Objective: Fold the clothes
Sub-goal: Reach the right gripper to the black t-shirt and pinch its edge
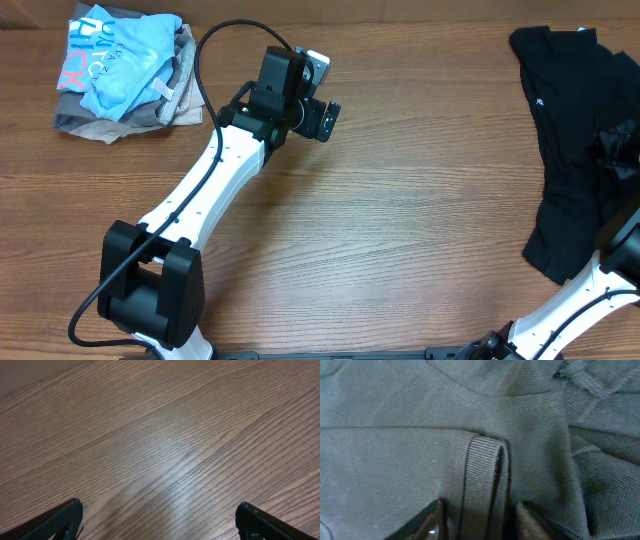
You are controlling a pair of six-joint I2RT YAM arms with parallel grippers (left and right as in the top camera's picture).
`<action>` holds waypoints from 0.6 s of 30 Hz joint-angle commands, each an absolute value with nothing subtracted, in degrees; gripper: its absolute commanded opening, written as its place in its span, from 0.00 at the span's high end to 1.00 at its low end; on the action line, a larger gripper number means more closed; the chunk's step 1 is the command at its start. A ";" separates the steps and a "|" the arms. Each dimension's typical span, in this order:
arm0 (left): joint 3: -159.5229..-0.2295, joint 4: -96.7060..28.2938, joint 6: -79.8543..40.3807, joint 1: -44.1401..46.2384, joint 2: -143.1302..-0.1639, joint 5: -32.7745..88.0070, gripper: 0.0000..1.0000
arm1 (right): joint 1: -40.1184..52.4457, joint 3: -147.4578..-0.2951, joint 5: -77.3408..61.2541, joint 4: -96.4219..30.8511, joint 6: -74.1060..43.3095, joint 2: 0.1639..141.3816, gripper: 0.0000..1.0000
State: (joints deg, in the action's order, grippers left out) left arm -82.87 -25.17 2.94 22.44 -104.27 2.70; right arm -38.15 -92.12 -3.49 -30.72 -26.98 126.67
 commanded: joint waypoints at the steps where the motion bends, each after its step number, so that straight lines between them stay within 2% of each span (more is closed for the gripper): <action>1: -84.25 -24.80 3.18 23.00 -104.90 1.91 0.00 | -37.95 -93.14 -8.49 -29.45 -27.03 127.94 0.60; 7: -84.25 -24.80 3.20 23.00 -104.90 1.91 0.00 | -37.93 -93.14 -13.45 -27.88 -26.61 127.94 0.69; 15: -84.25 -24.75 3.22 23.00 -104.90 1.91 0.00 | -37.93 -95.81 -13.85 -28.01 -25.04 125.29 0.96; 18: -84.25 -24.51 3.22 23.00 -104.90 1.87 0.00 | -37.87 -97.21 -14.55 -29.71 -23.44 123.02 0.96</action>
State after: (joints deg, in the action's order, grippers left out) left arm -82.87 -24.95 2.94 22.52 -104.27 2.68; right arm -38.15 -94.54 -12.99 -29.43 -25.28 126.91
